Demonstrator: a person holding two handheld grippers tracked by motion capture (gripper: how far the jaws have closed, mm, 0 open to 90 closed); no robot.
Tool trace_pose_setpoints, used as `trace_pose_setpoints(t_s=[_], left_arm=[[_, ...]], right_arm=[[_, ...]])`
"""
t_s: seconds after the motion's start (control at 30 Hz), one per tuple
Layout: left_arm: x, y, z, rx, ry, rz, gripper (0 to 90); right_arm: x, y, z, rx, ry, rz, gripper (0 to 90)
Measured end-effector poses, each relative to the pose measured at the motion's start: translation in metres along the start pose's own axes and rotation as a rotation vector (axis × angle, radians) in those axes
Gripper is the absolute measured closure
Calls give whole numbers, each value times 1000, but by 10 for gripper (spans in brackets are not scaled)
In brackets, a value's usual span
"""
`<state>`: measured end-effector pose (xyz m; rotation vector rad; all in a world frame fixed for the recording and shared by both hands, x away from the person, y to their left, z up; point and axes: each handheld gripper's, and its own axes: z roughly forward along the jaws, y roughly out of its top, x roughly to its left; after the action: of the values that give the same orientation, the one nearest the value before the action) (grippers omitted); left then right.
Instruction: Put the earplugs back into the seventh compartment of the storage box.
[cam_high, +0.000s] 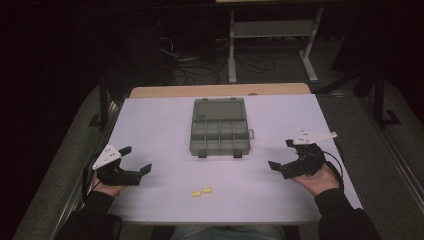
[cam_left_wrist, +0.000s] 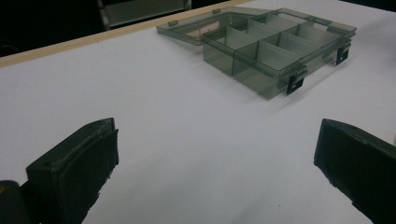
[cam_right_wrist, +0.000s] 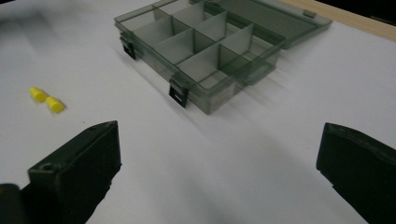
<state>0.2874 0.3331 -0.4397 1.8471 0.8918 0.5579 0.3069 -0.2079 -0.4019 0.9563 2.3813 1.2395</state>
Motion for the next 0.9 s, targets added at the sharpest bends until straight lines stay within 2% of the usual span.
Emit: trace_pose_setpoints(t_s=[0.3, 0.67, 0.9], left_arm=[[0, 0, -1, -4, -3, 4, 0], [-1, 0, -1, -5, -10, 2, 0], [0, 0, -1, -5, -8, 1, 0]], right_arm=[[21, 20, 15, 45, 53, -72, 0], [37, 38, 27, 77, 108, -111, 0], [45, 45, 39, 120, 129, -137, 0]])
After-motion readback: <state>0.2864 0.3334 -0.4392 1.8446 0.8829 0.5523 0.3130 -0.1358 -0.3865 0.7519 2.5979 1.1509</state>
